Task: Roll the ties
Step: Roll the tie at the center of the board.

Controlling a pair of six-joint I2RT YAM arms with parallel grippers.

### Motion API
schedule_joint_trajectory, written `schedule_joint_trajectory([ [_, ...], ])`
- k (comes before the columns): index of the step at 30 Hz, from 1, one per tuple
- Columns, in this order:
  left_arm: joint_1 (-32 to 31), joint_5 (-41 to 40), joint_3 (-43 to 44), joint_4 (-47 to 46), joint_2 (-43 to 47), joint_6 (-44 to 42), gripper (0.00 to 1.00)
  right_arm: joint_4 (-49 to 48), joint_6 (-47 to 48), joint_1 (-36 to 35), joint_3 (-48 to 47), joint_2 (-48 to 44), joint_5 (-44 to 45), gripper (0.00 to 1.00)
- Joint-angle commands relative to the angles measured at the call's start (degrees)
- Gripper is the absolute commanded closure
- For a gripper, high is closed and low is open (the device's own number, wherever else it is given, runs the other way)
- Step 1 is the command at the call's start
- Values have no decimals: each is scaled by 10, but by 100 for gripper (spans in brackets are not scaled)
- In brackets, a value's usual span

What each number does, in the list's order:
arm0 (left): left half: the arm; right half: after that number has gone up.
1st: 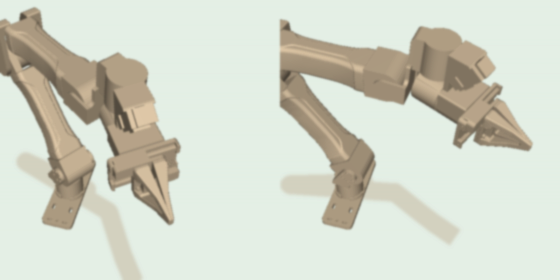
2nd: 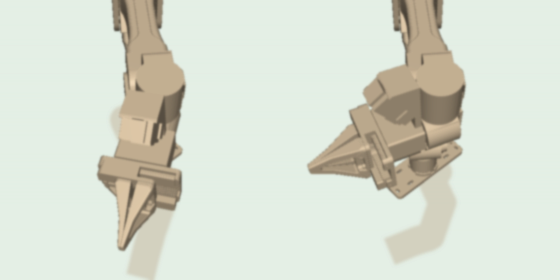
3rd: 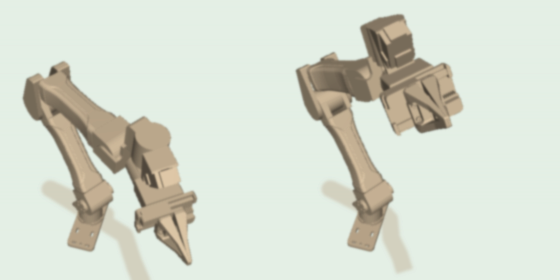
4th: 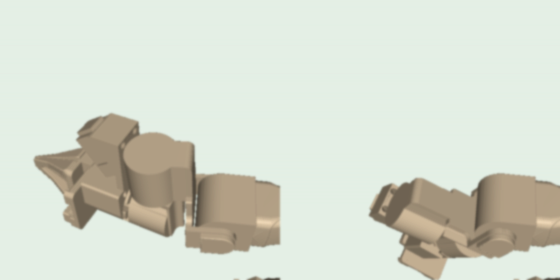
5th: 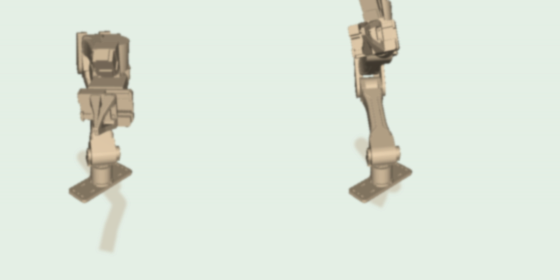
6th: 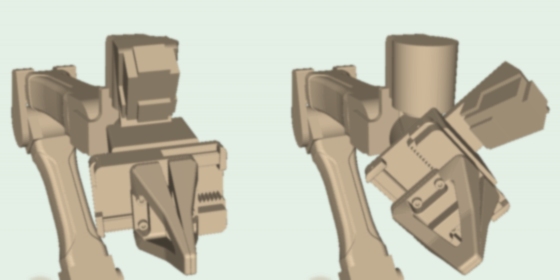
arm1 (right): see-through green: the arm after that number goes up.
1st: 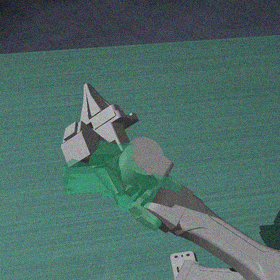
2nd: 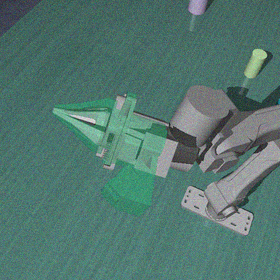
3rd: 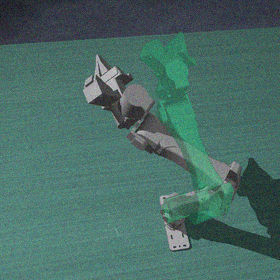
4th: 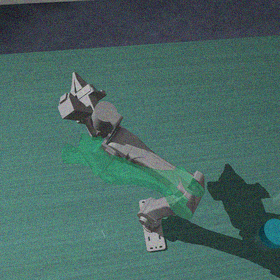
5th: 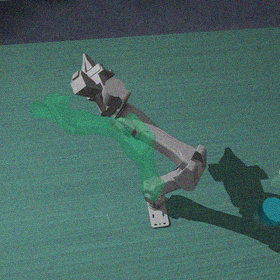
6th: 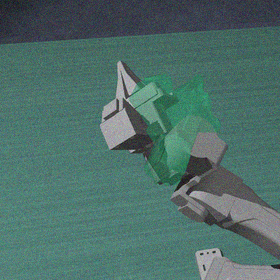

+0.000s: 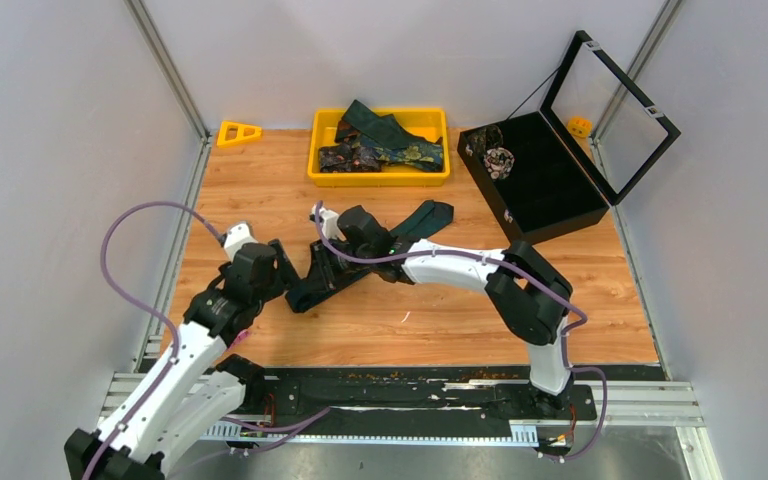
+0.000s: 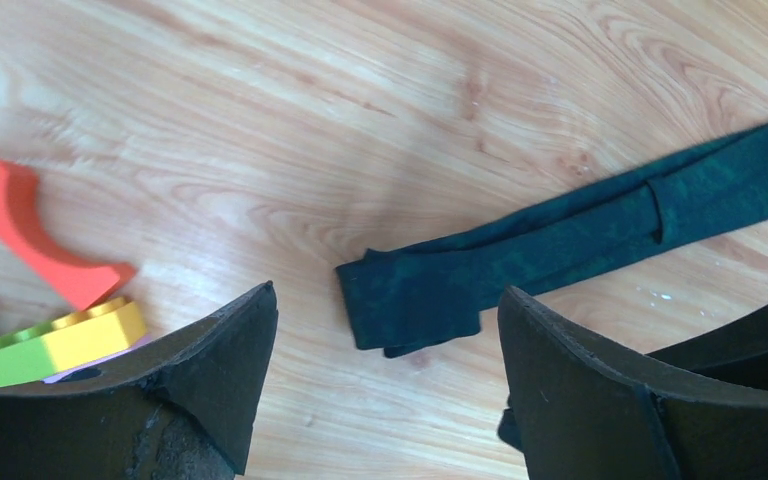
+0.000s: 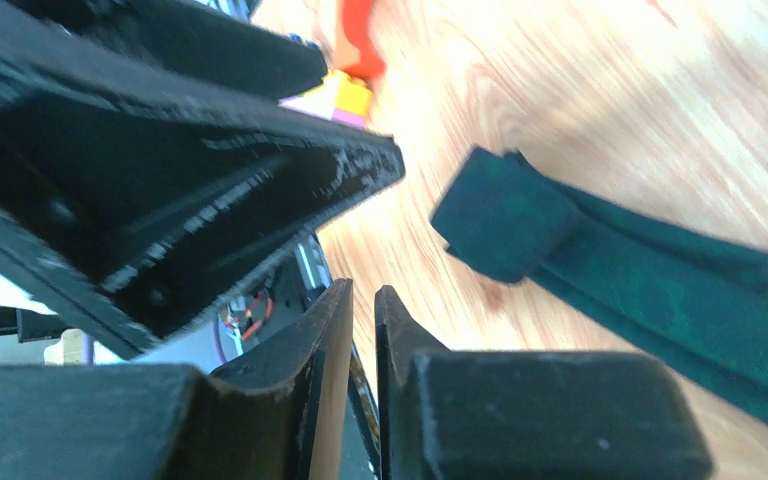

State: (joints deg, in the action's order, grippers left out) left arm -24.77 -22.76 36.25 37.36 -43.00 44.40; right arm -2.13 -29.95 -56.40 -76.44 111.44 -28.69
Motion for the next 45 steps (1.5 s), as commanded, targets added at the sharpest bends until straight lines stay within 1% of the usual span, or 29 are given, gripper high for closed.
schedule_joint_trajectory([
  [1, -2, -73, -23, 47, 64, 32, 13, 17, -6, -10, -65, 32, -17, 84],
  [7, -2, -88, -54, 72, 131, 75, 13, 81, 1, -12, -148, 99, -15, 84],
  [11, -2, -88, -60, 79, 153, 80, 13, 88, 4, -9, -163, 121, -7, 84],
  [14, -2, -82, -62, 76, 151, 78, 13, 99, 8, -1, -175, 134, -6, 84],
  [25, -2, -58, -87, 44, 141, 70, 15, 80, 8, 35, -145, 137, -15, 84],
  [34, -1, -16, -126, -25, 128, 55, 17, 65, 6, 48, -138, 140, -35, 85],
  [39, -2, -3, -141, -52, 99, 60, 17, 56, 6, 51, -131, 143, -39, 85],
  [45, -2, 13, -163, -90, 97, 65, 18, 50, 5, 56, -129, 151, -43, 85],
])
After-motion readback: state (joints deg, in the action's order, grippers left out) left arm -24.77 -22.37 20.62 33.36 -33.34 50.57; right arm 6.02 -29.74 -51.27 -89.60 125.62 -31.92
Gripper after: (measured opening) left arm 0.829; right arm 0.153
